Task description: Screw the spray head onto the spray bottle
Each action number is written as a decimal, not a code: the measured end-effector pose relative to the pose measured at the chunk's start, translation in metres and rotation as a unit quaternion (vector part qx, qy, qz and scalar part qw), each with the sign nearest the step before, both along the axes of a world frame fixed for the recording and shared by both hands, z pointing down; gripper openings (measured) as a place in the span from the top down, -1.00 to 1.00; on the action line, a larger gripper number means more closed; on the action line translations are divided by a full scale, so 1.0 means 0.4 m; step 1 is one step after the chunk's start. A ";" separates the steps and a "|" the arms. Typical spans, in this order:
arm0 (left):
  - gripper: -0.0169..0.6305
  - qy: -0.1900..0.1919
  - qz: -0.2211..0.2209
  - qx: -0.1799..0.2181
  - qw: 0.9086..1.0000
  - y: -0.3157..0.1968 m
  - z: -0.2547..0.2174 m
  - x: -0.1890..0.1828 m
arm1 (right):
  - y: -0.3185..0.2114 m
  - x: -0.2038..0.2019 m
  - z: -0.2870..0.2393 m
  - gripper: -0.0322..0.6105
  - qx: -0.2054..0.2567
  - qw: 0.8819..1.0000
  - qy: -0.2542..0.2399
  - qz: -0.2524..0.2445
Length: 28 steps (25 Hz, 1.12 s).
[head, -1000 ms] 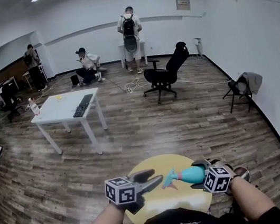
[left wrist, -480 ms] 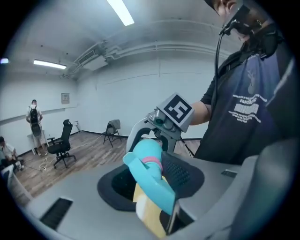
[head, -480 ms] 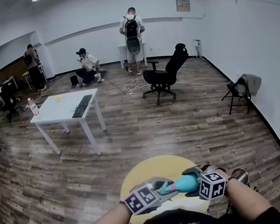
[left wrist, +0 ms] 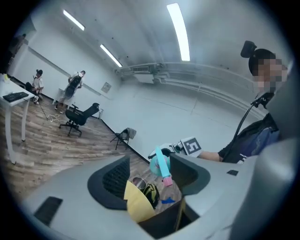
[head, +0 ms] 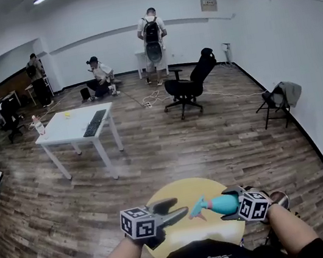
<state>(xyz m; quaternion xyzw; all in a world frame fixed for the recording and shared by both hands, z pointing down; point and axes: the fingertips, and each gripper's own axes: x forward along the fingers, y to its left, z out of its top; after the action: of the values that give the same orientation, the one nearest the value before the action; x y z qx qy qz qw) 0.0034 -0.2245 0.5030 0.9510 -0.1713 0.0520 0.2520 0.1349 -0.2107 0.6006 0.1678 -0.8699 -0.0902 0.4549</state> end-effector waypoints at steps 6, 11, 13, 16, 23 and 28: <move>0.36 -0.116 0.122 0.124 0.978 0.107 0.038 0.175 | 0.029 -0.098 -0.029 -0.40 0.052 0.995 0.059 -0.067; 0.38 -0.184 0.177 0.227 0.940 0.159 0.057 0.189 | 0.078 -0.092 -0.016 -0.40 0.013 0.995 0.030 -0.091; 0.38 -0.187 0.177 0.231 0.938 0.157 0.058 0.193 | 0.074 -0.090 -0.020 -0.40 0.013 0.995 0.024 -0.091; 0.37 -0.134 0.140 0.167 0.967 0.119 0.039 0.183 | 0.052 -0.089 -0.035 -0.40 0.014 0.997 0.005 -0.078; 0.01 0.068 0.003 -0.010 0.998 -0.013 -0.078 0.023 | 0.010 -0.019 -0.031 -0.40 -0.002 1.000 -0.029 0.001; -0.05 -0.035 0.084 0.029 0.995 0.070 -0.004 0.114 | 0.028 -0.107 -0.050 -0.40 0.044 0.998 0.006 -0.049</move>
<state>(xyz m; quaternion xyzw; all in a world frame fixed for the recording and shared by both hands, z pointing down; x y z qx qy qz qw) 0.0490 -0.1965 0.5015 0.9665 -0.1012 0.1010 0.2132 0.0922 -0.1997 0.5807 0.1447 -0.8694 -0.1515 0.4475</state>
